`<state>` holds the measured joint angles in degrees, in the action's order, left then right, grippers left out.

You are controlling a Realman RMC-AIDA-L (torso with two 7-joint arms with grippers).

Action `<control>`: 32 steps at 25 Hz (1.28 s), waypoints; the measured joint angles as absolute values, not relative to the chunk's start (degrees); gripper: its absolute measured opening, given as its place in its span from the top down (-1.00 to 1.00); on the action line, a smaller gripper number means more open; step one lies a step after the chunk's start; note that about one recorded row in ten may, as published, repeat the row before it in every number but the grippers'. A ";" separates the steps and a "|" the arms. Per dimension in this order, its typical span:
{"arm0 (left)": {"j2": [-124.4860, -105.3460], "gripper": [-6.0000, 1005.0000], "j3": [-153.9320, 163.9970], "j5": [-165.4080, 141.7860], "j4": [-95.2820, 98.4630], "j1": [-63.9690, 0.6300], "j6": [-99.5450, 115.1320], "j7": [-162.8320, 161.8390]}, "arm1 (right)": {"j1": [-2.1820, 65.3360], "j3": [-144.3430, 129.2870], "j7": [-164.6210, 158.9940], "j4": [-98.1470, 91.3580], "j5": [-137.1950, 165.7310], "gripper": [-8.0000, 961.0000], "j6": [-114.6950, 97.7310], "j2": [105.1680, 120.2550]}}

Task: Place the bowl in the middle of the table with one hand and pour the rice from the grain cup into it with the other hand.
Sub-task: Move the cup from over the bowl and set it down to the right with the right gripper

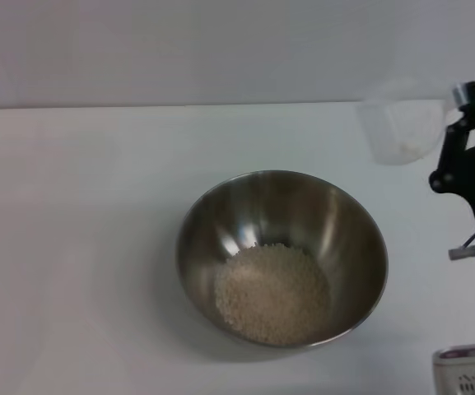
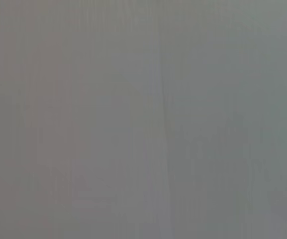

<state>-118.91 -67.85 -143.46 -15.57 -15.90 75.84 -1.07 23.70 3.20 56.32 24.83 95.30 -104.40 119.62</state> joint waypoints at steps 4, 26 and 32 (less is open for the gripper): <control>-118.91 -0.71 -67.85 -143.46 -15.60 -15.81 75.84 -1.05 | 21.69 5.11 51.07 23.90 95.07 0.90 -104.38 119.54; -118.91 -0.71 -67.84 -143.70 -14.85 -15.31 75.38 -1.17 | 8.28 15.12 9.26 13.44 94.89 0.89 -92.07 119.57; -118.97 -0.71 -67.71 -143.70 -14.85 -15.30 75.17 -1.21 | 8.53 16.44 5.98 12.60 94.83 0.89 -87.85 119.51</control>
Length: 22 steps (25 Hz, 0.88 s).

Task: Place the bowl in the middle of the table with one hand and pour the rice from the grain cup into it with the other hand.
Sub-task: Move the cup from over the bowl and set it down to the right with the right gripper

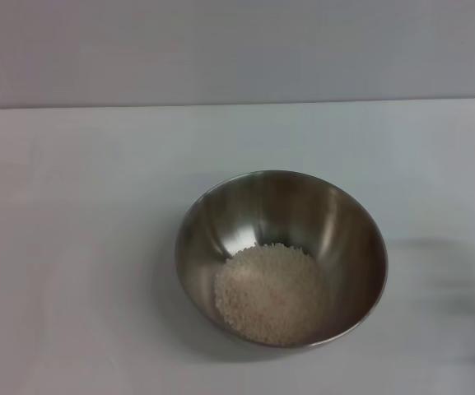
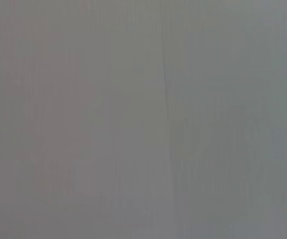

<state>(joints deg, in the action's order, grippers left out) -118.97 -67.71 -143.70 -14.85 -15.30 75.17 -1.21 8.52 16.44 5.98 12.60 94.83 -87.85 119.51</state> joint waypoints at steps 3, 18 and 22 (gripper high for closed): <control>-119.00 -0.71 -67.28 -143.69 -14.85 -15.50 74.63 -1.23 | 9.40 16.07 1.61 10.54 94.92 0.89 -85.41 119.48; -119.00 -0.71 -66.97 -143.54 -14.85 -15.74 74.52 -1.18 | 12.55 13.53 1.23 10.56 95.71 0.88 -78.52 119.44; -119.00 -0.71 -66.97 -143.56 -14.85 -15.74 74.52 -1.16 | 13.13 13.03 1.22 10.53 95.72 0.88 -77.03 119.44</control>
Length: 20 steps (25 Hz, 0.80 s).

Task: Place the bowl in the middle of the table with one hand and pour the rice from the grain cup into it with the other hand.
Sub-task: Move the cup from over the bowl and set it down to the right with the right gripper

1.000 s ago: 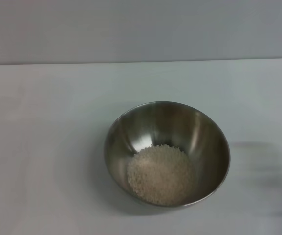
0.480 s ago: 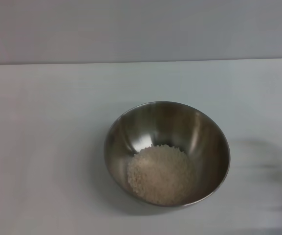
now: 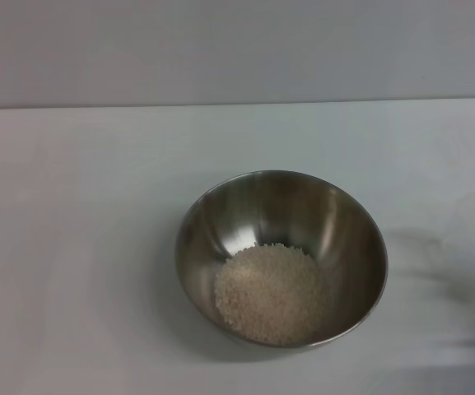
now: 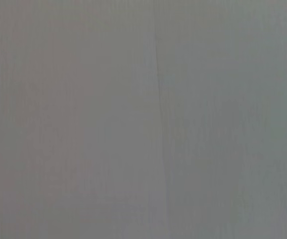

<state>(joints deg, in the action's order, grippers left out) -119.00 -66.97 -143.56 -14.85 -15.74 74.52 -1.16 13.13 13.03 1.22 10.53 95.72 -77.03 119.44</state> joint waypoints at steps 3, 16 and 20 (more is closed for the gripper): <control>-119.00 -0.71 -66.97 -143.59 -14.85 -15.79 74.51 -1.14 | 13.46 12.91 1.19 10.55 95.72 0.88 -76.27 119.44; -119.00 -0.71 -66.97 -143.57 -14.85 -15.85 74.44 -1.12 | 14.97 11.95 1.06 10.71 95.73 0.87 -73.10 119.37; -119.00 -0.71 -66.97 -143.56 -14.94 -15.88 74.44 -1.05 | 15.07 11.95 1.05 10.86 95.73 0.87 -72.85 119.43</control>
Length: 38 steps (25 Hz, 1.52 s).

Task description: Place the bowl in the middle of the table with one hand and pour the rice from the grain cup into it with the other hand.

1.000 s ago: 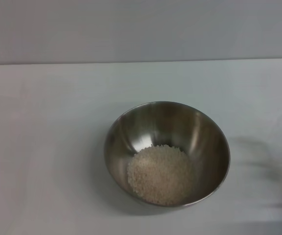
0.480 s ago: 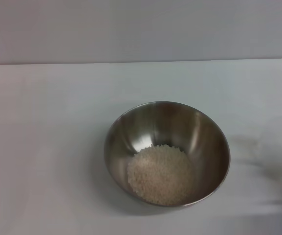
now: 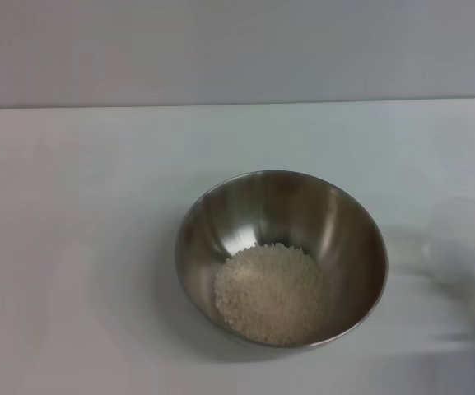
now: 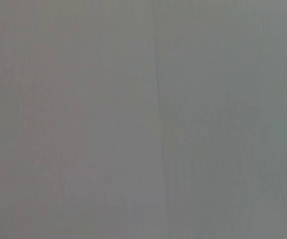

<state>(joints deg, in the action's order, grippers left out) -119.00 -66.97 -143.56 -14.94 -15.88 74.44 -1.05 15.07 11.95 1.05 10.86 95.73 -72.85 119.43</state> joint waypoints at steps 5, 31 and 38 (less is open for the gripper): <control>-119.00 -0.71 -66.97 -143.59 -15.03 -15.91 74.44 -0.91 | 15.10 11.65 1.05 11.37 95.73 0.82 -72.89 119.47; -119.00 -0.71 -66.88 -143.71 -14.92 -15.84 74.34 -0.71 | 10.16 7.33 1.28 13.78 95.81 -0.02 -76.68 119.66; -119.00 -0.71 -66.64 -143.70 -14.85 -15.82 73.96 -0.70 | 7.08 7.07 1.42 14.24 95.22 -0.11 -80.80 119.71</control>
<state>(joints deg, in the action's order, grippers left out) -119.00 -66.64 -143.70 -14.85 -15.82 73.96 -0.70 7.08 7.07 1.42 14.24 95.22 -80.80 119.71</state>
